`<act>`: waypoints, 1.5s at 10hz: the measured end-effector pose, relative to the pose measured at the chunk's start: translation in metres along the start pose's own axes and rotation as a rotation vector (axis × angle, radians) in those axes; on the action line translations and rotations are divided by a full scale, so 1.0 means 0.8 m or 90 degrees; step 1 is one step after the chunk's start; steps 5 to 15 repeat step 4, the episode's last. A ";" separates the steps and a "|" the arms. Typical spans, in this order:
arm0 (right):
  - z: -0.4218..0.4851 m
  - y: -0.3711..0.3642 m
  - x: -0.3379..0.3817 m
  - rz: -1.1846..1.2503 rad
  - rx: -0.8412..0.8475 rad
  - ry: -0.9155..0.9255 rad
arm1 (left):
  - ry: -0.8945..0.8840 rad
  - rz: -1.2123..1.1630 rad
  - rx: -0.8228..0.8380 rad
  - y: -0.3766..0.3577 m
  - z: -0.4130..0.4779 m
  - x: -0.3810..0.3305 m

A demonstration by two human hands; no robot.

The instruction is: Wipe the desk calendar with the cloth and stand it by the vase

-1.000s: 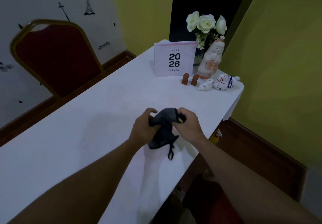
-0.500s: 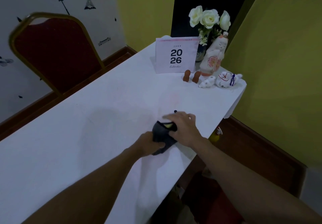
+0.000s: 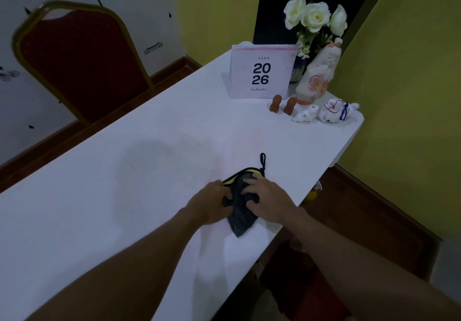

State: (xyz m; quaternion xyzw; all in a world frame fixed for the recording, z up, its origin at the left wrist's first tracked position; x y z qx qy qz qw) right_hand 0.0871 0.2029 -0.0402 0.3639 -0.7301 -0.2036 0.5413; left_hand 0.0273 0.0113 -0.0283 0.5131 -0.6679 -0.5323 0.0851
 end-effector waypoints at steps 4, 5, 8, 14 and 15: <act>0.003 0.029 0.043 -0.018 -0.081 0.010 | 0.048 0.072 0.000 0.051 -0.001 -0.003; 0.003 0.029 0.043 -0.018 -0.081 0.010 | 0.048 0.072 0.000 0.051 -0.001 -0.003; 0.003 0.029 0.043 -0.018 -0.081 0.010 | 0.048 0.072 0.000 0.051 -0.001 -0.003; 0.003 0.029 0.043 -0.018 -0.081 0.010 | 0.048 0.072 0.000 0.051 -0.001 -0.003; 0.003 0.029 0.043 -0.018 -0.081 0.010 | 0.048 0.072 0.000 0.051 -0.001 -0.003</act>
Point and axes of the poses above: each hand's wrist, its own z-axis towards the middle knuckle, its own y-axis out of the back of the hand, x = y × z, the point moved 1 cm from there along z, towards the middle knuckle, and after that the axes turned 10 degrees about z, right-handed, at the moved point
